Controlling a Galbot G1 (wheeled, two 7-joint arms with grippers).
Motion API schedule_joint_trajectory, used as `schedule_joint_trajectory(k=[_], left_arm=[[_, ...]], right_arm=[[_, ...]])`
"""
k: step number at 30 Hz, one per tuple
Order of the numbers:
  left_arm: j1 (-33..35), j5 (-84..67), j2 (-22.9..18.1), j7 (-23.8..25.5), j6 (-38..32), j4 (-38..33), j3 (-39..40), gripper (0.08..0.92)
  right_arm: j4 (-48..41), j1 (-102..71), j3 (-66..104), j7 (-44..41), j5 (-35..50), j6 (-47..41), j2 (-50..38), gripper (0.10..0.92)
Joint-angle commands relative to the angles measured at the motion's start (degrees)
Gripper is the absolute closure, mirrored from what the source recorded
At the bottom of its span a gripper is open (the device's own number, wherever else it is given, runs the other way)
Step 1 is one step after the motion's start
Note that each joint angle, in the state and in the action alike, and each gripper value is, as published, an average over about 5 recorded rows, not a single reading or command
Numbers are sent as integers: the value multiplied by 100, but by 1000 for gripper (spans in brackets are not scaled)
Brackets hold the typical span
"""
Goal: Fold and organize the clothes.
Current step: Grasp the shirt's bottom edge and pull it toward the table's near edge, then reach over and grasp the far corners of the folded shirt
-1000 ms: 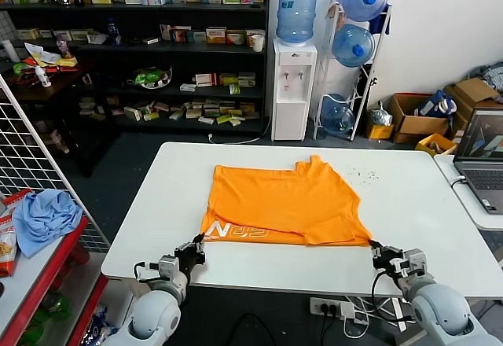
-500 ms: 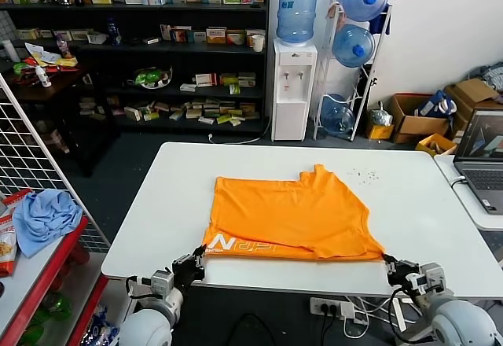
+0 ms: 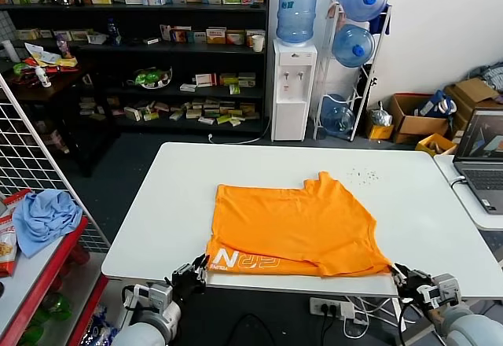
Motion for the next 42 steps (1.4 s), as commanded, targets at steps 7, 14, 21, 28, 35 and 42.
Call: schedule_joint_trajectory(k=[7,14,21,28,35,42], left_arm=[[-1355,-202,127,231,252,248,44,510],[-3041,-514,-332,228,254,1858,720,311],[-4161,-1018,-747,118,416,3013,1351,183],[-4907,-1029,-1260,135,408,4259,1625,177],[-5166,-1015,-1644,139,442,4934,1644,177],[-5257,-1030,-1812,183,563,5298,1609,177]], right_arm=[[-324,1316,-187,110,859,103,-316,429],[-1722,3205,-1214,-248,852,138,-41,237],[-2914,4756,-2069,-480,836,-314,211,203],[-4021,5777,-2687,-755,519,-228,664,203],[-5060,6327,-2983,-1029,127,-109,1250,203],[-5834,6614,-2962,-1357,-134,-5,1759,203]])
